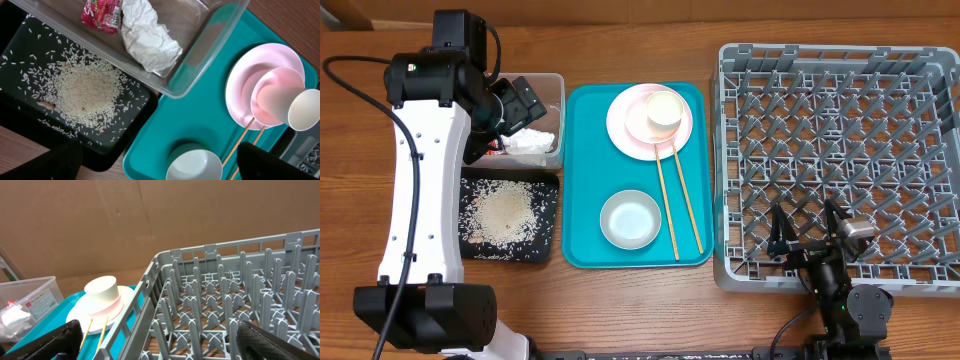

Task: Sort waste into correct bins and load items into the dishwasher
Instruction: 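Lift the left gripper away and retract it beside the clear bin, then reach the right gripper over the grey bowl on the teal tray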

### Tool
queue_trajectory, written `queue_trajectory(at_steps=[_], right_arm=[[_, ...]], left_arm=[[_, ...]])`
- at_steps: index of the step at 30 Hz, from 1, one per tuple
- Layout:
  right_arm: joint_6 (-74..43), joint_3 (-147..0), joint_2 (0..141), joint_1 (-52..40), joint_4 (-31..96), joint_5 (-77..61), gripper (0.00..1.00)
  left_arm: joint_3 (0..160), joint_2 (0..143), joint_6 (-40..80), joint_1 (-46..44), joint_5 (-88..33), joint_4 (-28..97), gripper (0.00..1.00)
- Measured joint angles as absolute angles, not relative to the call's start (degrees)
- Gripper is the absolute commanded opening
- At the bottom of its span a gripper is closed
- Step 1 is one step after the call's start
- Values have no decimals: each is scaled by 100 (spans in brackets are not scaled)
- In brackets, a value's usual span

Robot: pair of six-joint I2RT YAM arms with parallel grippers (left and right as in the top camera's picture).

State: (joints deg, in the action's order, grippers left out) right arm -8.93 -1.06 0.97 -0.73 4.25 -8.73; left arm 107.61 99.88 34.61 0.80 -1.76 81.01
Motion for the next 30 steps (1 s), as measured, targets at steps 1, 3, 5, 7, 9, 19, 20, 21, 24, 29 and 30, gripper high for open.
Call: queue_trajectory(at_steps=[1,3,5,7,9,19,20,21,24,29,30], right_arm=[[-891,-106,97,-75,425,-873,100],[-891,-106,97,-75,427,-873,100],[-891,-106,97,-75,425,-873,100],[-891,-106,97,-75,423,-873,100],[-891,-106,97,-73,425,-873,100],[-888,-106,97,-75,425,-873,100],[-891,-106,97,-75,419,-873,100],[-888,-106,97,-75,379,-864,100],[-899,-106,97,-75,248,-871,100],[-1072,-106,102,-73,115,-1155,100],[-1140,-106,102,-75,102,-1317,100]], left_arm=[[10761,9988,3461,80,-176,8101,100],[10761,9988,3461,80,-176,8101,100],[10761,9988,3461,80,-176,8101,100],[10761,9988,3461,80,-176,8101,100],[10761,9988,3461,80,-176,8101,100],[10761,9988,3461,80,-176,8101,100],[10761,9988,3461,80,-176,8101,100],[10761,9988,3461,80,-176,8101,100],[10761,9988,3461,80,-178,8101,100],[10761,9988,3461,80,-178,8101,100],[10761,9988,3461,80,-178,8101,100]])
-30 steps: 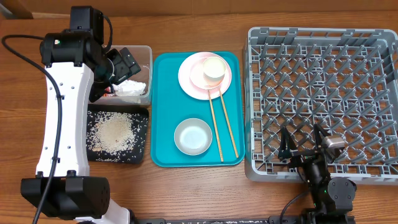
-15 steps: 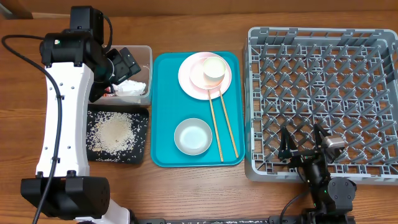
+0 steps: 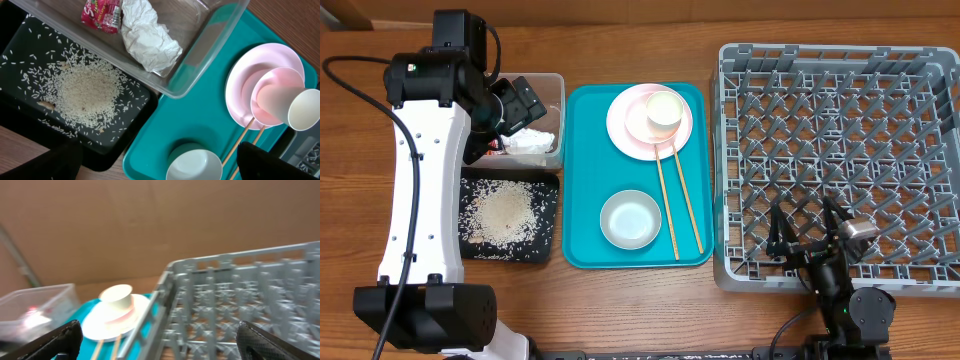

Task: Sort waste into correct bins and load items into the dishwasher
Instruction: 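Reach the right gripper over the grey bowl on the teal tray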

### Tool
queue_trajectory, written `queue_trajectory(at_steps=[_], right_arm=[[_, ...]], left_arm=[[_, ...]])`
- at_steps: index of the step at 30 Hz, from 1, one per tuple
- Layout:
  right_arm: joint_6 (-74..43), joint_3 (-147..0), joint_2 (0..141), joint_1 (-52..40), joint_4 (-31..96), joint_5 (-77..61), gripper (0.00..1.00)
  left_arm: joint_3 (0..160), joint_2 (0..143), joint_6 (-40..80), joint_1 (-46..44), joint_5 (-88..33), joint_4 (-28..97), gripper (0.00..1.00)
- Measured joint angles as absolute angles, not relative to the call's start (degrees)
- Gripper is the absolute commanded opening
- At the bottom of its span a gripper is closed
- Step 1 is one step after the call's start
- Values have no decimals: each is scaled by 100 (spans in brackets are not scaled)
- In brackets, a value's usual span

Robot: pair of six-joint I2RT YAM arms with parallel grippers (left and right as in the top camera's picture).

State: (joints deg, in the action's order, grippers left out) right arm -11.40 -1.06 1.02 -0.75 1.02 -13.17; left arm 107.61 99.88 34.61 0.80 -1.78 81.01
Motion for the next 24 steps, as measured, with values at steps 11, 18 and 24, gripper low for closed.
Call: queue_trajectory(at_steps=[11,18,24], right_arm=[[-1686,-2152,934,-75,2410,-1778,100],[-1562,-5162,3111,-75,4788,-1848,100],[-1520,-7345,5203,-75,6018,-2637,100]], left_arm=[[10761,9988,3461,80,-200,8103,100],[10763,9988,3459,80,-226,8106,100],[10766,9988,3461,80,-239,8103,100]])
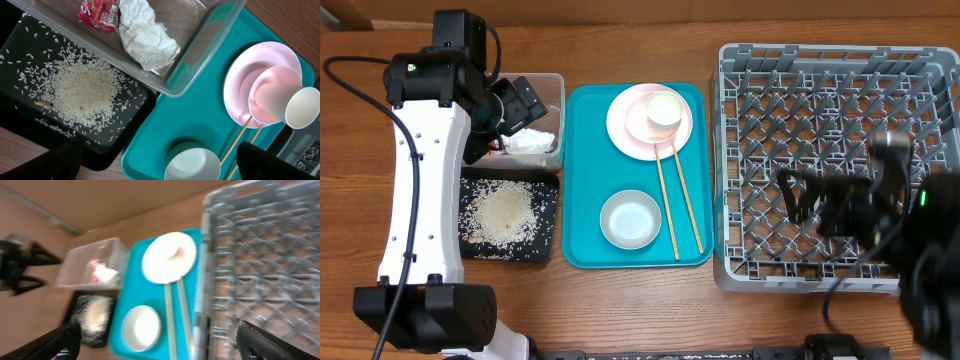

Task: Sort waste into correct bins and load items into the dishwasher
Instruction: 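Reach the right gripper over the grey bowl on the teal tray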

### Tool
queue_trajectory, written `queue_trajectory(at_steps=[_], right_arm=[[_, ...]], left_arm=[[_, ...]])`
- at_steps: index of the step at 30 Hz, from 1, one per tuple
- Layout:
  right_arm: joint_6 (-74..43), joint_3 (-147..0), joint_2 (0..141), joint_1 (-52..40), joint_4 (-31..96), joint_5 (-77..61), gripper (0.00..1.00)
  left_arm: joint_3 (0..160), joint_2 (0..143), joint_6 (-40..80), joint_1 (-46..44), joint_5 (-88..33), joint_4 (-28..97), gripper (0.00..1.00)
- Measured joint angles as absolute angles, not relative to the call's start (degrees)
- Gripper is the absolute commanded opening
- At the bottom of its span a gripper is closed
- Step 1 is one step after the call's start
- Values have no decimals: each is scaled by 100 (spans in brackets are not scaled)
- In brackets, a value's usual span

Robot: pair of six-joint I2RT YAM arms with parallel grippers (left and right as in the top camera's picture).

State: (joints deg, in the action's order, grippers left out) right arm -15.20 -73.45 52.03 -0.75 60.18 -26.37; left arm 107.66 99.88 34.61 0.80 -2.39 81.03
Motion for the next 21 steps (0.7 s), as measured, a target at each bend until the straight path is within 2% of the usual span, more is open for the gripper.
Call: queue_trajectory(at_steps=[1,2,4,6,8,14,21], right_arm=[[-1520,-7511,5387,-75,6007,-2810,100],[-1525,-7706,5634,-75,5999,-3122,96],[-1520,-7885,5970,-80,5800,-3769,67],[-1632,-7937,6182,-141,5743,-4226,56],[-1717,-7940,6355,-336,5846,-4429,52],[-1857,-7940,6772,-1979,6086,-3852,52],[-2362,-7940,7218,-4132,6051,-2211,51]], left_arm=[[10766,9988,3461,80,-239,8106,100],[10766,9988,3461,80,-239,8097,100],[10766,9988,3461,73,-239,8103,100],[10766,9988,3461,73,-239,8103,100],[10766,9988,3461,73,-237,8101,100],[10766,9988,3459,73,-239,8103,100],[10766,9988,3461,47,-239,8101,100]])
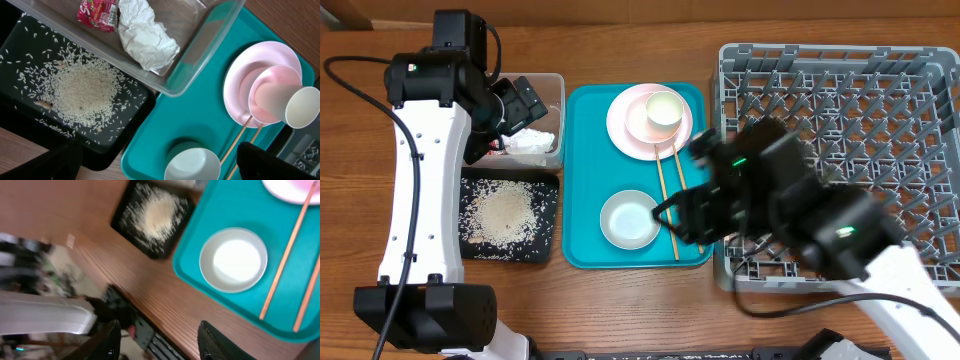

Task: Sort waste into correct bins and load items into the dishwasher
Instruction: 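Reach the right gripper over the grey bowl on the teal tray, then lower the right gripper and grip the grey bowl's rim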

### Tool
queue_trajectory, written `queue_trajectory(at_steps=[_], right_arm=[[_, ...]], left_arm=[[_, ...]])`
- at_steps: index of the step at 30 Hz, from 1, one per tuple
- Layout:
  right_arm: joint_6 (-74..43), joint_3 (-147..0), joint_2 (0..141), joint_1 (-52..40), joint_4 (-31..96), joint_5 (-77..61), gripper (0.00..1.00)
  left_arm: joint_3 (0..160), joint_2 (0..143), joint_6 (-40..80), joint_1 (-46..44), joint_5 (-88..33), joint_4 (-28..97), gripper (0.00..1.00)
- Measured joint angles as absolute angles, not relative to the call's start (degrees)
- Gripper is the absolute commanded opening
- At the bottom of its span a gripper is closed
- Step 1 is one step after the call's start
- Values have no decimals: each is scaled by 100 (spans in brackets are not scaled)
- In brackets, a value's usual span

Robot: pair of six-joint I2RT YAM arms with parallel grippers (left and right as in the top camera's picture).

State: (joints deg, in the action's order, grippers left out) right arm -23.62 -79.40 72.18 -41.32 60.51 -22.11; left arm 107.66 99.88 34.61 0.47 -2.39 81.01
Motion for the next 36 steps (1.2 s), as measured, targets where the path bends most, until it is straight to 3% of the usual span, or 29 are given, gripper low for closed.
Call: queue_trajectory(at_steps=[9,12,14,36], right_arm=[[-3133,-7940,8525,-5557,5852,-692,45],[-3181,-7940,8958,-5743,5658,-410,32],[-3251,-7940,9238,-5839,5520,-189,29],[-3277,-7940,10753,-5929,4416,864,29]], left_arm=[[10766,9988,3461,40,-239,8103,100],[10766,9988,3459,40,-239,8099,100],[10766,9988,3461,40,-237,8099,100],[10766,9988,3461,36,-239,8099,100]])
